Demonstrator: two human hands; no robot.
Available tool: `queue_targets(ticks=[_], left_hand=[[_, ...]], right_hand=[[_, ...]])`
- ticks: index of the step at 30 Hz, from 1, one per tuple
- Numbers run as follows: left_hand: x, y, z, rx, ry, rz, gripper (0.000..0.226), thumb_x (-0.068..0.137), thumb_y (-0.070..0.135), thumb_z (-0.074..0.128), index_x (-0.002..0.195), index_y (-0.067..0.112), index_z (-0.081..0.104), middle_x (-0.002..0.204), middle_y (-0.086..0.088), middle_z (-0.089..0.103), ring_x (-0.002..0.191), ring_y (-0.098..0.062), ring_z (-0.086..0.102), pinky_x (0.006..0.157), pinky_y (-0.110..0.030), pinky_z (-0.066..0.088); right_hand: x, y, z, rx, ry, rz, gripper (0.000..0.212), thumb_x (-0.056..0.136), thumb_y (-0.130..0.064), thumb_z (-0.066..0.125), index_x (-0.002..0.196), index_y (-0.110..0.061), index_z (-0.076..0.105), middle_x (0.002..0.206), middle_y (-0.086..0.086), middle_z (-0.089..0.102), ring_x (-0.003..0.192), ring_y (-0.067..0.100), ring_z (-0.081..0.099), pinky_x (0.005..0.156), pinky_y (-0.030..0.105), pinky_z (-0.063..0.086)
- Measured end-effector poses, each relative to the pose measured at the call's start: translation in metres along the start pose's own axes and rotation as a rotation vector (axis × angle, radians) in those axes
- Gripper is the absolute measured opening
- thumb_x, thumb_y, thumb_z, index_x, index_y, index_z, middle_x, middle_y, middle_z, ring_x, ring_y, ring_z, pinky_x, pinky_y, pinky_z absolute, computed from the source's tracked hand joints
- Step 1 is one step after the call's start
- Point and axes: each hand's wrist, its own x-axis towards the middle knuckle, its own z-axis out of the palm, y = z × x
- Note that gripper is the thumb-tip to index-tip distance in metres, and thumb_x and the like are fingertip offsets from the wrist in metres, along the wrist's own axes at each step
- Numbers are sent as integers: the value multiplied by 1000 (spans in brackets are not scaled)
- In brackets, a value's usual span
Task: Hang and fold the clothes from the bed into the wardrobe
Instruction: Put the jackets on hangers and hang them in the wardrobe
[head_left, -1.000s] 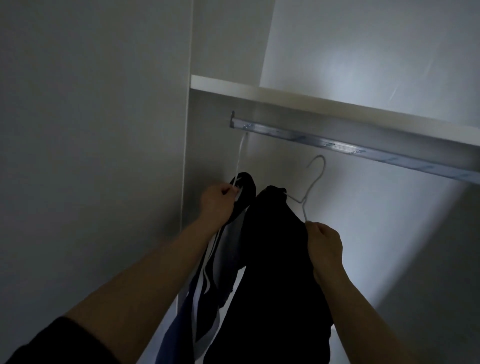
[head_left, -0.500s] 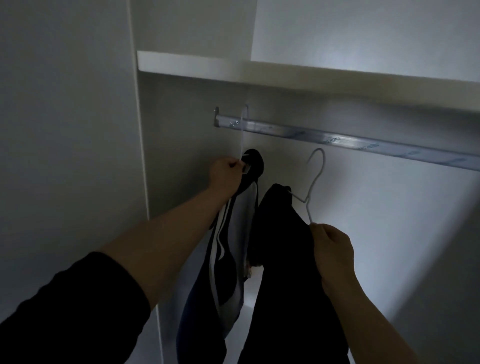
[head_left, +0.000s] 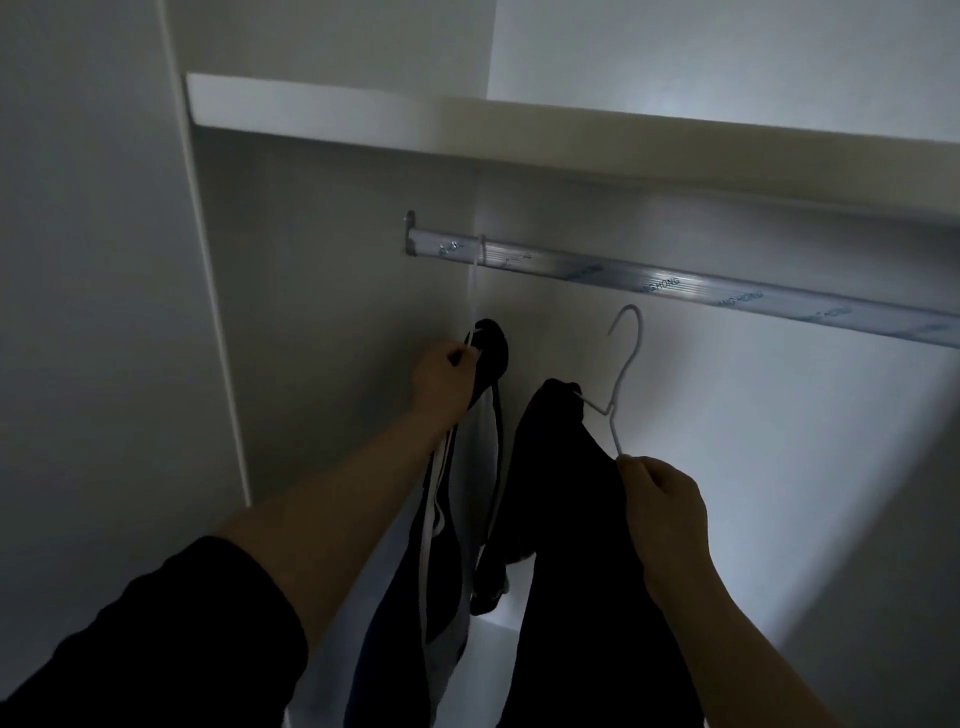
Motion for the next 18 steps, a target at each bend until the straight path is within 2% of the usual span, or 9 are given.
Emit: queue_targets(ticks=[2, 4, 7, 9, 12, 15, 16, 18], left_hand=[[1, -4, 2, -12, 26, 0, 35, 95, 23, 57, 62, 10, 55, 64, -3, 53, 63, -13, 47, 56, -21, 27], [3, -5, 4, 20, 31, 25, 44, 91, 30, 63, 55, 16, 40, 55, 3, 41, 52, -7, 39, 49, -22, 27], [-1, -10, 4, 21, 12, 37, 28, 84, 33, 70, 75, 11, 56, 65, 6, 50, 59, -1, 45, 51, -4, 34], [-3, -14, 3, -13, 12, 34, 26, 81, 32, 74, 86, 9, 62, 72, 3, 57, 66, -8, 53, 53, -4, 36], [-5, -16, -1, -62, 17, 9, 26, 81, 30, 74, 93, 7, 66, 84, 0, 63, 79, -11, 58, 55, -7, 39], [-7, -18, -6, -63, 21, 2, 29, 83, 27, 72, 104, 7, 67, 97, -2, 65, 89, -11, 59, 67, -10, 39], [-8, -19, -8, -61, 24, 6, 29, 84, 26, 71, 106, 7, 67, 99, -2, 65, 91, -11, 59, 69, -10, 38], [-11, -21, -10, -46, 31, 36, 23, 85, 22, 70, 103, 7, 67, 95, -1, 64, 85, -9, 58, 63, -4, 36]], right_hand=[[3, -3, 3, 10, -21, -6, 37, 92, -10, 45, 58, -13, 31, 53, 3, 29, 53, 16, 27, 56, 32, 24], [7, -6, 4, 12, -27, -25, 37, 93, -11, 45, 58, -12, 32, 53, 4, 29, 53, 15, 27, 55, 31, 24], [9, -12, 5, 30, -34, -48, 38, 94, -12, 45, 58, -12, 32, 51, 2, 29, 50, 13, 27, 53, 29, 24], [10, -17, 6, 51, -26, -64, 37, 93, -11, 45, 58, -12, 31, 51, 2, 29, 50, 14, 27, 52, 28, 24], [14, -26, 6, 55, -15, -77, 36, 91, -12, 45, 58, -13, 32, 51, 1, 29, 50, 13, 27, 51, 27, 23], [24, -38, 12, 55, -14, -100, 35, 91, -12, 45, 59, -13, 33, 53, 3, 30, 50, 13, 27, 51, 27, 22], [28, -42, 16, 59, -9, -104, 34, 91, -12, 46, 59, -13, 34, 54, 3, 30, 51, 13, 28, 51, 27, 22], [35, -48, 25, 63, 7, -104, 33, 91, -12, 46, 59, -13, 35, 53, 2, 31, 50, 13, 28, 50, 25, 21]])
